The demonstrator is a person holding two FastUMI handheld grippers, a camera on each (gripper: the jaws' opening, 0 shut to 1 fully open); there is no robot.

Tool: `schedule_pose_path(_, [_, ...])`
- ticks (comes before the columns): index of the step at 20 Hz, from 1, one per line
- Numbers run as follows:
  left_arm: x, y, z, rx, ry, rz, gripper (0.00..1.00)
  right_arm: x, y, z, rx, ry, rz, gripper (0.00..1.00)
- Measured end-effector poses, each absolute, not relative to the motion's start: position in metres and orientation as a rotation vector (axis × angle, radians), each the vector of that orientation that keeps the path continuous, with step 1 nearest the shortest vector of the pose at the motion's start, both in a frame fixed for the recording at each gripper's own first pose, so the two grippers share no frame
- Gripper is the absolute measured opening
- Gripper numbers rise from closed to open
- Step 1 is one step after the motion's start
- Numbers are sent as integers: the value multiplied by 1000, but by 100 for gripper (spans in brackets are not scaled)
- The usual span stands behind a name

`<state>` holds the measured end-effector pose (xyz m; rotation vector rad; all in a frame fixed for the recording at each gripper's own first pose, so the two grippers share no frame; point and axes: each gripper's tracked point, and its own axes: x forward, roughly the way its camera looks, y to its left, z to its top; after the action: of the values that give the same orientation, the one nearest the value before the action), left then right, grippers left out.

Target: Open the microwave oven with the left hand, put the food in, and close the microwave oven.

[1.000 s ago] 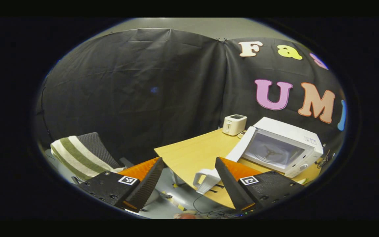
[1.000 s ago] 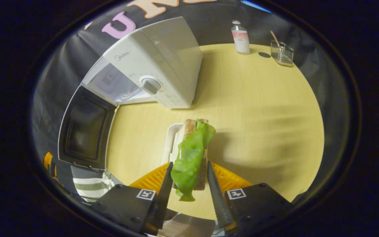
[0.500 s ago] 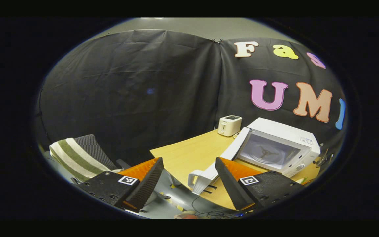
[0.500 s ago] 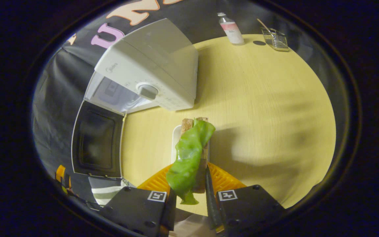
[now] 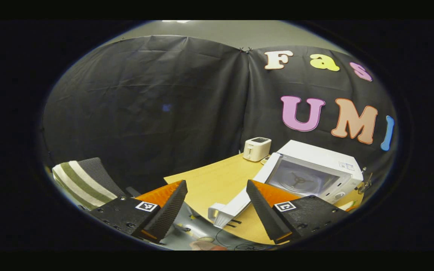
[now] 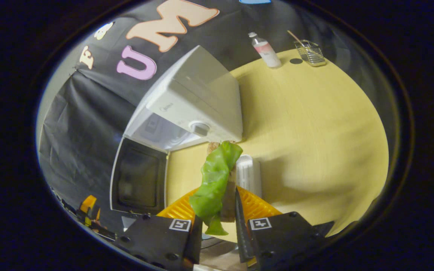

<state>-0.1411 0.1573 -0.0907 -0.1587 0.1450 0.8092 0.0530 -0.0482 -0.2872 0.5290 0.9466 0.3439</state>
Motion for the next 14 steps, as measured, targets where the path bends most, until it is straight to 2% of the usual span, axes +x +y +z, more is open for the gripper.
schedule_pose_path(2, [-130,169,-89,-158,139,786,97,52,-28,-269,616,887,365,36])
schedule_pose_path(3, [-124,174,-90,-173,149,764,94,52,-18,-262,649,856,373,42])
schedule_pose_path(10, [-94,210,-98,-175,204,663,99,53,79,-243,810,756,412,42])
schedule_pose_path(11, [-89,214,-95,-177,199,647,94,57,92,-243,837,746,409,42])
schedule_pose_path(12, [-85,216,-95,-180,195,631,99,62,104,-245,862,739,401,42])
schedule_pose_path(14, [-71,223,-96,-195,193,592,96,73,124,-252,903,730,375,41])
